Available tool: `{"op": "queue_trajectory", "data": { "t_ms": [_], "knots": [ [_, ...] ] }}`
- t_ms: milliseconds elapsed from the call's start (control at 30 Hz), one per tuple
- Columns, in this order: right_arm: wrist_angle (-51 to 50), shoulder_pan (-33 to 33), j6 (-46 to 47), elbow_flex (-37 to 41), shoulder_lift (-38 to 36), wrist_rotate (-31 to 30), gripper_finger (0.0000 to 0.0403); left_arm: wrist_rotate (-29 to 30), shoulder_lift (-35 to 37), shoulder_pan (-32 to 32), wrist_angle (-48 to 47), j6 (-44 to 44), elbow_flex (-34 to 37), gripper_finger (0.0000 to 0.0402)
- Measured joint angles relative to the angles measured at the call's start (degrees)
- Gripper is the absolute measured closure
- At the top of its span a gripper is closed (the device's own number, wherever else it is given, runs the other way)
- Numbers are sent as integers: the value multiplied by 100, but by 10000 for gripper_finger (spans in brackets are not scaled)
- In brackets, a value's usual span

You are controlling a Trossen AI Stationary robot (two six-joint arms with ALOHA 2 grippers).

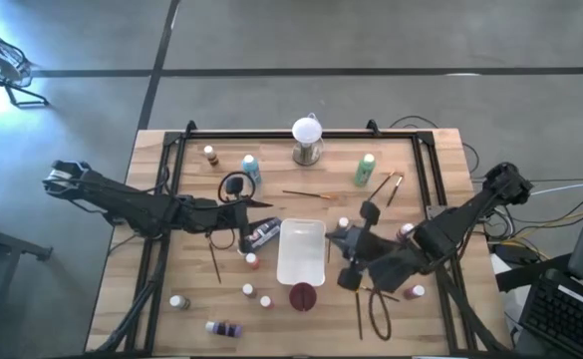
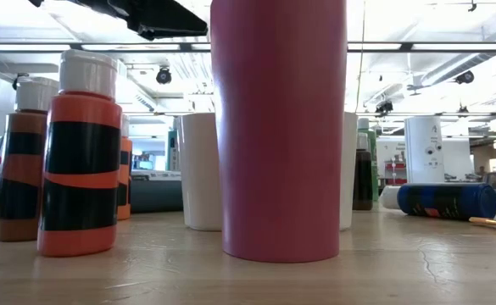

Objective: Pick & Place Paint Supplies
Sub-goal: Put the gold paint brush into the red cup

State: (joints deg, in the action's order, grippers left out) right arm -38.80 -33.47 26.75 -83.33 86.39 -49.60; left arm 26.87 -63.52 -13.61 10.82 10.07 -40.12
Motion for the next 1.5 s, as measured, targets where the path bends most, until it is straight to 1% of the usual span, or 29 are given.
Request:
{"op": "queue_trajectory", "data": {
  "t_ms": [167,233,367,533,867,1067,1267,1400,1500],
  "knots": [
    [69,-5,97,0,294,56,395,-31,-5,-7,-158,-552,4,250],
    [67,-5,125,0,350,79,395,-36,-5,-7,-241,-625,7,250],
    [183,-5,116,0,373,320,395,-35,-5,-7,-333,-664,7,250],
    [460,-6,-217,0,374,546,395,-50,-5,-7,-492,-872,12,250],
    [760,-3,-645,55,374,930,395,-52,-3,-4,-488,-864,15,250],
    [1310,96,-926,381,374,1248,395,-52,-3,-4,-486,-864,13,250],
    [1417,268,-896,654,347,1302,395,-52,-3,-4,-488,-865,13,250],
    [1779,370,-1012,814,290,1617,395,-52,-3,-4,-488,-864,13,250],
    [1861,393,-1092,848,280,1780,395,-52,-3,-4,-488,-863,13,250]
  ]
}}
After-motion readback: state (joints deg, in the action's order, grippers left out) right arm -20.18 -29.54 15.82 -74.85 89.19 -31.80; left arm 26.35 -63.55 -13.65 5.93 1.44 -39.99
